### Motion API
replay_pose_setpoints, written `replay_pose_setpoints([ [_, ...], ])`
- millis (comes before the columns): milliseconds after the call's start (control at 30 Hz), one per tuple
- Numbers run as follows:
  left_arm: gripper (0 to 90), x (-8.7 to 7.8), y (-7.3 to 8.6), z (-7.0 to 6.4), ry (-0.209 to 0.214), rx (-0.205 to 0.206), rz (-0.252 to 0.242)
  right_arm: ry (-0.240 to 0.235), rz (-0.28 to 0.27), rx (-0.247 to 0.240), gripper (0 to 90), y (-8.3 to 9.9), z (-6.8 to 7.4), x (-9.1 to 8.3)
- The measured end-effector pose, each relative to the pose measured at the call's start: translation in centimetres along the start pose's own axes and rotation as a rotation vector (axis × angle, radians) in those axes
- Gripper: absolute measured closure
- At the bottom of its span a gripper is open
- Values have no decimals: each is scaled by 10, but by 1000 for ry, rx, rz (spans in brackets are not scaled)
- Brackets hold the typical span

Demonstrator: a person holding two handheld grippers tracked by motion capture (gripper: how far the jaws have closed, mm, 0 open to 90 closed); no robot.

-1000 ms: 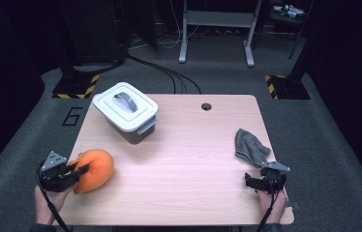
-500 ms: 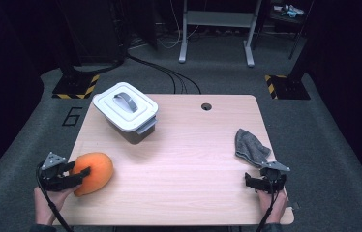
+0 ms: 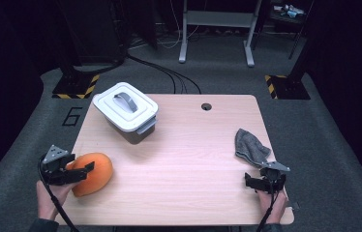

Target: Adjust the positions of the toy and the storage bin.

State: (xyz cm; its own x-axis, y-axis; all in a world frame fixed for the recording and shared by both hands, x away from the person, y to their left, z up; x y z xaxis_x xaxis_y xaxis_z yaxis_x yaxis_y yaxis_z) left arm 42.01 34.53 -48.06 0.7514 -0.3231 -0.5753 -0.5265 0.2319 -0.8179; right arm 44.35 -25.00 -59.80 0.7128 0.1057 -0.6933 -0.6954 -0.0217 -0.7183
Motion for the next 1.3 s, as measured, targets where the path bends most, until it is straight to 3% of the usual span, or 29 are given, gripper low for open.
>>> replay_pose_setpoints([
  [933, 108, 55, -89, -69, 110, 158, 0, -7, 3, -15, 35, 0, 0, 0],
  [1100, 103, 65, -104, -75, 113, 174, -5, -6, 2, -16, 35, 0, 0, 0],
  [1300, 103, 80, -118, -73, 113, 175, 8, -8, 1, -19, 35, 0, 1, 0],
])
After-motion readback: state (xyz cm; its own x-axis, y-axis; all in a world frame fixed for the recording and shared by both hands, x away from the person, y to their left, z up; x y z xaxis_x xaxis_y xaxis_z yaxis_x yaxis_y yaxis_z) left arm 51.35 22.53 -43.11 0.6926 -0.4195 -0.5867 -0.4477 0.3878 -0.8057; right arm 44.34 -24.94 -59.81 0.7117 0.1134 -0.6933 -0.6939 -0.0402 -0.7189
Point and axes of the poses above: each handheld gripper's, and its own axes: x roughly forward along the jaws, y roughly out of its underside, z roughly to its left, the point moved 10 cm from there along x, roughly forward along the jaws, and after that the axes turned 4 degrees about x, right-handed, at the moved point
